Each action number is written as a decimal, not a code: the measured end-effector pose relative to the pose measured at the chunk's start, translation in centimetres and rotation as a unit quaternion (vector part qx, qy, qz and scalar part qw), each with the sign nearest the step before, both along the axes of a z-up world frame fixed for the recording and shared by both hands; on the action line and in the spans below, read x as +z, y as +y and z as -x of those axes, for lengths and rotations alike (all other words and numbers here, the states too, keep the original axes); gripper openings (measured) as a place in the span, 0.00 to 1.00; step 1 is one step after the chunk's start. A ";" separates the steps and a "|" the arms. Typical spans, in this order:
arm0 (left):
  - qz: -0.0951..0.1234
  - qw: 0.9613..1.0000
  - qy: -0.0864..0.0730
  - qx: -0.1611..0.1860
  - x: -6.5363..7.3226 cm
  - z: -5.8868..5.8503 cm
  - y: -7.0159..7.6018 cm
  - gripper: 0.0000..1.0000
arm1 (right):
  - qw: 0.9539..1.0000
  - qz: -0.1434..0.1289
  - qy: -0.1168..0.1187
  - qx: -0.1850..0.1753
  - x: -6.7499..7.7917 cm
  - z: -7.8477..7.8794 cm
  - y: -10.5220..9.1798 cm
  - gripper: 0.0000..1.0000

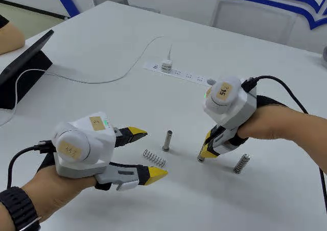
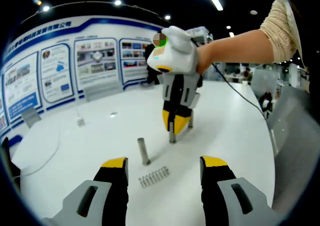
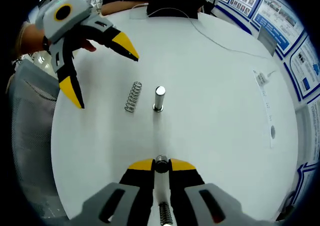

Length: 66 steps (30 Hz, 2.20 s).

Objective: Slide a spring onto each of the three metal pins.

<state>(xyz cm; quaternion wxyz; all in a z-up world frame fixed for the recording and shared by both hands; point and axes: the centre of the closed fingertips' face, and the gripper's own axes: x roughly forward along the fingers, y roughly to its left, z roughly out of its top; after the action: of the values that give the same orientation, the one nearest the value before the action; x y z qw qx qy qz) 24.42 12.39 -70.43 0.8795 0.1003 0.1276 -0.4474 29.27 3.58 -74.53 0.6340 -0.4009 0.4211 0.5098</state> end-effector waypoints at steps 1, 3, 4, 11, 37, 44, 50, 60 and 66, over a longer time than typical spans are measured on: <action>0.000 1.000 0.000 0.000 0.0 0.0 0.0 0.59 | 1.000 0.001 0.000 0.001 0.0 0.0 0.0 0.12; 0.000 1.000 0.000 0.000 0.0 0.0 0.0 0.59 | 1.000 0.001 -0.001 0.002 0.0 0.0 0.0 0.12; 0.000 1.000 0.000 0.000 0.0 0.0 0.0 0.59 | 1.000 0.001 -0.001 0.002 -0.1 0.0 0.0 0.12; 0.000 1.000 -0.001 0.000 0.1 0.0 0.0 0.59 | 1.000 0.000 0.000 0.004 -0.2 0.2 -0.1 0.18; -0.008 1.000 0.000 0.003 -0.3 0.5 0.8 0.59 | 0.998 -0.064 -0.013 0.006 1.1 3.1 6.5 0.18; -0.009 1.000 0.001 0.007 -0.5 0.4 1.2 0.58 | 0.997 -0.074 -0.010 -0.010 -0.1 3.2 8.0 0.18; -0.009 1.000 0.002 0.006 -0.6 0.3 1.2 0.58 | 0.997 -0.074 0.000 -0.026 -1.3 3.2 8.4 0.17; -0.011 1.000 0.003 0.007 -0.7 0.2 1.3 0.57 | 0.996 -0.074 0.012 -0.044 -2.3 3.0 8.7 0.16; -0.010 1.000 0.004 0.009 -0.8 0.2 1.4 0.57 | 0.997 -0.067 0.012 -0.043 -2.6 3.0 8.6 0.14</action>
<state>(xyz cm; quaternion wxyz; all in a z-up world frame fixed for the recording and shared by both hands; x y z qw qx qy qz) 24.25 13.83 -71.22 0.8820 0.1057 0.1366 -0.4385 26.25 12.22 -77.15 0.6760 -0.3323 0.4106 0.5139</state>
